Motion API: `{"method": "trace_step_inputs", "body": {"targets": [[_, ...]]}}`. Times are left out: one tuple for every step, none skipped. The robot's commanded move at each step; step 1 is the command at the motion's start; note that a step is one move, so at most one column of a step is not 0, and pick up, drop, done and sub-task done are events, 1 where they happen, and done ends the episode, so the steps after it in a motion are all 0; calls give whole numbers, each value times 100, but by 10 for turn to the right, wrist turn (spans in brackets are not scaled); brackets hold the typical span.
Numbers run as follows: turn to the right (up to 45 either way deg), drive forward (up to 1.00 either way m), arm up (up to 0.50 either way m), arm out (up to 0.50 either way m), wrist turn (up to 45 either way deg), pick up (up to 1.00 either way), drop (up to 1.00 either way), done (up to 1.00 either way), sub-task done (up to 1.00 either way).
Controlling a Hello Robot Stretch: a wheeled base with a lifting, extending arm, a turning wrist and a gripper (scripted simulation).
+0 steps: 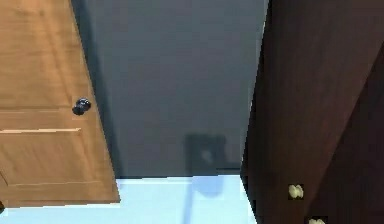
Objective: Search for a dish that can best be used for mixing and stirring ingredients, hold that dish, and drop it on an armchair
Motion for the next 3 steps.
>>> {"method": "trace_step_inputs", "body": {"targets": [[0, 10, 0, 0, 0, 0, 0, 0, 0], [-450, 0, 0, 0, 0, 0, 0, 0, 0], [-120, 0, 0, 0, 0, 0, 0, 0, 0]]}}
